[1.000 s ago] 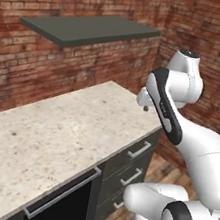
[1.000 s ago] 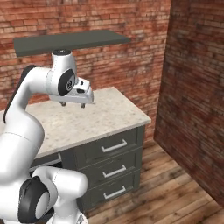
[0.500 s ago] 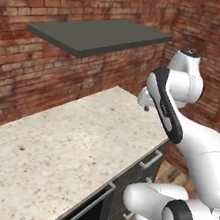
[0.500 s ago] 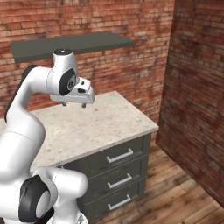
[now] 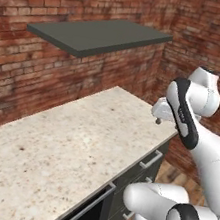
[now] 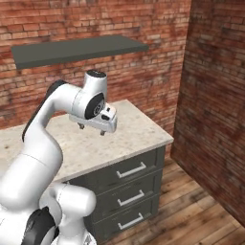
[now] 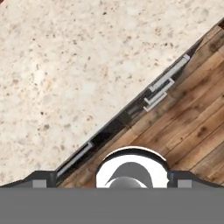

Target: Take a straw from the drawer in front and place it inside the glass cup on the dining counter.

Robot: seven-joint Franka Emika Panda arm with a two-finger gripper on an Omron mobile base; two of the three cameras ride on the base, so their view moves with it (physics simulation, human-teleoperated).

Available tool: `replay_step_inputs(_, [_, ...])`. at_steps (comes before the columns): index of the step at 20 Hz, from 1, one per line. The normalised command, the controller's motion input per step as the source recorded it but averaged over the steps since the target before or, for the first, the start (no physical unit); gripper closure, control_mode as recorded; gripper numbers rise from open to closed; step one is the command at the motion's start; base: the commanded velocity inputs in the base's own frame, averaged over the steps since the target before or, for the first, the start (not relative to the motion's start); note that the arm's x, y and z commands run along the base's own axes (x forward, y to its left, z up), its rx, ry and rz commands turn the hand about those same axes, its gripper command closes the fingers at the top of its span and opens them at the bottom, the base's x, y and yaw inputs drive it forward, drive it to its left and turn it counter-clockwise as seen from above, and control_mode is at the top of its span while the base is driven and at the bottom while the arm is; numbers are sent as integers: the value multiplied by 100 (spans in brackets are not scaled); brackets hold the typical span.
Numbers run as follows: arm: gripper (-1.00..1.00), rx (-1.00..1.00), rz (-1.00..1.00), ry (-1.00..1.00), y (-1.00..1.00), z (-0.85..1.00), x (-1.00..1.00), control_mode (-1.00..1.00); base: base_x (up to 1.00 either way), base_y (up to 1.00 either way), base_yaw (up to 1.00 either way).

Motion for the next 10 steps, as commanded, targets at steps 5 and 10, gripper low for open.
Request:
replay_step_inputs(5, [-100, 47, 0, 1, -100, -100, -1, -100, 0, 0, 0])
replay_step_inputs(10, [-100, 53, -3, 0, -99, -89, 0, -100, 0, 0, 0])
